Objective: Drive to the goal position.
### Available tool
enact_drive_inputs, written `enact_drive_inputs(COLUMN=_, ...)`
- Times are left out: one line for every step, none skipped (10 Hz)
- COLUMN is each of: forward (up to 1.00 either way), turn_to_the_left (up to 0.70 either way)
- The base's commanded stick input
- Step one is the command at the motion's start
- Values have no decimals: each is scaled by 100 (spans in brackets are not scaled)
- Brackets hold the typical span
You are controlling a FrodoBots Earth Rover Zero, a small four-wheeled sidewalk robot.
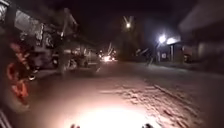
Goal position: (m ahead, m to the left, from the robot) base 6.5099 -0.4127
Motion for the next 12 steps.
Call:
enact_drive_inputs(forward=70, turn_to_the_left=0)
enact_drive_inputs(forward=70, turn_to_the_left=0)
enact_drive_inputs(forward=70, turn_to_the_left=0)
enact_drive_inputs(forward=70, turn_to_the_left=0)
enact_drive_inputs(forward=70, turn_to_the_left=0)
enact_drive_inputs(forward=70, turn_to_the_left=0)
enact_drive_inputs(forward=70, turn_to_the_left=0)
enact_drive_inputs(forward=70, turn_to_the_left=0)
enact_drive_inputs(forward=70, turn_to_the_left=0)
enact_drive_inputs(forward=70, turn_to_the_left=0)
enact_drive_inputs(forward=70, turn_to_the_left=0)
enact_drive_inputs(forward=70, turn_to_the_left=0)
